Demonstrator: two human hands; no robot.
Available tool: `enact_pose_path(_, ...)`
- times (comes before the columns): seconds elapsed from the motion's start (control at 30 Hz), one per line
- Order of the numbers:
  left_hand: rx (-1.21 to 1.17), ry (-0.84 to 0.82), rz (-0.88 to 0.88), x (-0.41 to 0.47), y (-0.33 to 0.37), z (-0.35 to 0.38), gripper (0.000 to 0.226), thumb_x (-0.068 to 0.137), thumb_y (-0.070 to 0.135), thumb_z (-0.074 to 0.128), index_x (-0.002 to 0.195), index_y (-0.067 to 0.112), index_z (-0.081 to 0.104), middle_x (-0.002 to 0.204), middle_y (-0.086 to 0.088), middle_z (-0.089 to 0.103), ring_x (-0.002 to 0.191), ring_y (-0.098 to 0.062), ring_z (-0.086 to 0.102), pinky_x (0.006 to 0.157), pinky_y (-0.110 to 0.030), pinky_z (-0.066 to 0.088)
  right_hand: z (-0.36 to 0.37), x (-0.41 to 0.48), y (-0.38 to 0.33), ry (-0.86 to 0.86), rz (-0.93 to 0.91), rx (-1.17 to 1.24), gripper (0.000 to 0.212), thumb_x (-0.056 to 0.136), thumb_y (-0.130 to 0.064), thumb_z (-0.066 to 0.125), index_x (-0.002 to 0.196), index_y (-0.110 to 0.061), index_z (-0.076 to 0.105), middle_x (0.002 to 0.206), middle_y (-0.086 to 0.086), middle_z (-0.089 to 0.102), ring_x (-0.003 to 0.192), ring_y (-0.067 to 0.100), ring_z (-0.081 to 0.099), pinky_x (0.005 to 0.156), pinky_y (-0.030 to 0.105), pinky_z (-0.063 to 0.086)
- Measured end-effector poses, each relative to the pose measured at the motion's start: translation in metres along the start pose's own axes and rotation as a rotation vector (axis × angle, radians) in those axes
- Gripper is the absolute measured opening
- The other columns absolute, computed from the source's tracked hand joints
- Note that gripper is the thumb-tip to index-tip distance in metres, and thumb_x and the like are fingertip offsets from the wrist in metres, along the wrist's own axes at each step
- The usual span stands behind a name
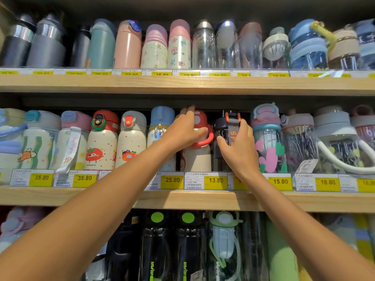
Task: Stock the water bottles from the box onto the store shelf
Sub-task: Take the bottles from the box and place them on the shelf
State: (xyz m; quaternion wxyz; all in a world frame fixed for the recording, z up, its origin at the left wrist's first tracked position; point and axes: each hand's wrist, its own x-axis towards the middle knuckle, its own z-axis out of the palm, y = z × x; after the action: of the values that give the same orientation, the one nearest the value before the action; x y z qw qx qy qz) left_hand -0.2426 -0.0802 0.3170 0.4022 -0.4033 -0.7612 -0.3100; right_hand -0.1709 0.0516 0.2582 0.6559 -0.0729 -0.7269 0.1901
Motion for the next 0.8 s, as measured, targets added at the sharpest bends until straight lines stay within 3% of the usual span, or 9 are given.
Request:
enact_pose_path(0.07,-0.021,0.046,-0.016,-0.005,0.001,0.002,0.075,0.087,0.044,0.059,0.144,0.007,0.027,0.143,-0.017,0.038,0.129,-0.031,0.041,0.101,-0.039,0.041,-0.005,-0.003,-0.001,0.022,-0.018,-0.002,0.066,0.087,-0.035,0.058,0.142,-0.011,0.030,0.144,0.009,0.037,0.129,0.027,0.041,0.096,0.043,0.046)
enact_pose_path(0.17,-0.071,0.262,0.047,-0.013,0.007,0.004,0.063,0.092,0.035,0.054,0.142,0.006,0.030,0.142,-0.013,0.036,0.132,-0.027,0.035,0.104,-0.036,0.034,-0.018,-0.009,-0.003,0.107,-0.085,-0.033,0.056,0.090,-0.028,0.056,0.140,-0.010,0.036,0.142,0.006,0.041,0.128,0.023,0.042,0.093,0.038,0.043)
enact_pose_path(0.27,-0.129,0.473,0.187,-0.021,0.027,0.007,0.047,0.091,0.023,0.053,0.134,0.006,0.042,0.136,-0.008,0.043,0.126,-0.022,0.039,0.098,-0.025,0.033,-0.038,-0.013,0.002,0.215,-0.199,-0.044,0.042,0.090,-0.022,0.055,0.130,-0.009,0.048,0.129,0.005,0.052,0.119,0.022,0.049,0.083,0.029,0.042)
enact_pose_path(0.33,-0.155,0.527,0.273,-0.027,0.046,0.011,0.039,0.089,0.018,0.054,0.126,0.005,0.048,0.128,-0.009,0.049,0.117,-0.024,0.045,0.093,-0.023,0.034,-0.051,-0.011,0.010,0.275,-0.236,-0.041,0.035,0.088,-0.019,0.052,0.121,-0.009,0.053,0.119,0.005,0.056,0.112,0.023,0.053,0.075,0.026,0.040)
enact_pose_path(0.5,-0.135,0.471,0.353,-0.031,0.098,0.033,0.040,0.086,0.017,0.055,0.124,0.004,0.049,0.127,-0.011,0.051,0.115,-0.028,0.049,0.095,-0.032,0.040,-0.087,0.009,0.042,0.354,-0.234,-0.044,0.031,0.081,-0.011,0.053,0.112,-0.004,0.055,0.111,0.012,0.057,0.106,0.031,0.052,0.080,0.029,0.037)
enact_pose_path(0.57,-0.084,0.389,0.297,-0.026,0.113,0.043,0.052,0.088,0.021,0.056,0.134,0.004,0.041,0.138,-0.011,0.043,0.126,-0.028,0.042,0.103,-0.036,0.038,-0.098,0.015,0.058,0.353,-0.210,-0.090,0.034,0.081,-0.011,0.053,0.114,-0.004,0.054,0.115,0.012,0.054,0.110,0.030,0.048,0.086,0.036,0.041)
enact_pose_path(0.67,-0.095,0.254,0.137,-0.012,0.154,0.065,0.073,0.091,0.026,0.054,0.148,0.004,0.016,0.154,-0.013,0.020,0.141,-0.029,0.021,0.115,-0.037,0.023,-0.121,0.033,0.090,0.245,-0.161,-0.171,0.046,0.083,-0.014,0.057,0.127,-0.003,0.047,0.129,0.014,0.047,0.120,0.032,0.040,0.095,0.040,0.039)
enact_pose_path(0.8,-0.166,0.227,-0.035,-0.011,0.178,0.093,0.084,0.090,0.027,0.054,0.150,0.004,0.000,0.157,-0.015,0.006,0.145,-0.031,0.008,0.117,-0.037,0.012,-0.126,0.038,0.114,0.070,-0.071,-0.282,0.075,0.086,-0.032,0.063,0.145,-0.005,0.026,0.148,0.015,0.029,0.134,0.034,0.027,0.102,0.044,0.036)
